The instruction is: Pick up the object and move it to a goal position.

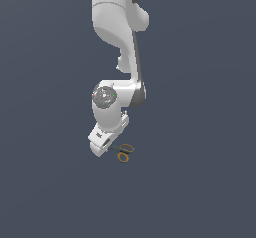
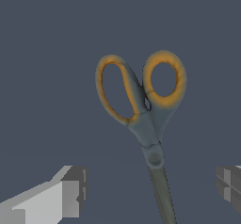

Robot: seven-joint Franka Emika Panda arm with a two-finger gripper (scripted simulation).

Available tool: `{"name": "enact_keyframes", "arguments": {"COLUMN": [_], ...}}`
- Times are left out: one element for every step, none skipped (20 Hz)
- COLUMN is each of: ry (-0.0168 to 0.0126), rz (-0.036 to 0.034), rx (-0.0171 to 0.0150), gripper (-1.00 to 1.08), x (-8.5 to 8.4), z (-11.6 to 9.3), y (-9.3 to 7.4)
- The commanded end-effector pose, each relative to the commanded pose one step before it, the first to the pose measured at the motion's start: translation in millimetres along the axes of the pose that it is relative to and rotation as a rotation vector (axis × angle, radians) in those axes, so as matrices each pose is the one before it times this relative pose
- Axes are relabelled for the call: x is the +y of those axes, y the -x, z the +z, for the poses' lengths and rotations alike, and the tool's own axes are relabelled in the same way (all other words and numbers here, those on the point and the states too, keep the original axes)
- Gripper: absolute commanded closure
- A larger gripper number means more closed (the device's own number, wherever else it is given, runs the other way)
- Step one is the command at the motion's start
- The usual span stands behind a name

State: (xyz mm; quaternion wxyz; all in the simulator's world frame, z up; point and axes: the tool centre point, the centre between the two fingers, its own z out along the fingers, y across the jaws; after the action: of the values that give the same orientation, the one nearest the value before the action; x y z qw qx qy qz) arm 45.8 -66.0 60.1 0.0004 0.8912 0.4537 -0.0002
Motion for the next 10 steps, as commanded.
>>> {"name": "enact_keyframes", "arguments": {"ry": [-0.0004,-0.00012,-0.00005,-0.00013,0.0,0.0,0.0,0.00003,0.0,0.00003], "rz": [-0.01321,-0.00182,-0.00069,0.0044,0.0,0.0,0.0,-0.00069,0.0,-0.00069], "rx": [0.00073,0.00006,0.00002,-0.00043,0.0,0.0,0.0,0.00003,0.0,0.00003], "gripper": [-0.92,-0.92,-0.92,-0.92,-0.92,-0.92,-0.92,-0.92,-0.92,-0.92], "x": [0.8,0.12,0.01,-0.21,0.01,0.02,0.03,-0.2,0.03,-0.2], "z": [1.72,0.29,0.1,-0.34,0.36,1.08,1.79,2.48,3.21,3.88], "y": [0.45,0.12,-0.01,0.12,0.02,0.07,0.11,-0.24,0.21,-0.13]}}
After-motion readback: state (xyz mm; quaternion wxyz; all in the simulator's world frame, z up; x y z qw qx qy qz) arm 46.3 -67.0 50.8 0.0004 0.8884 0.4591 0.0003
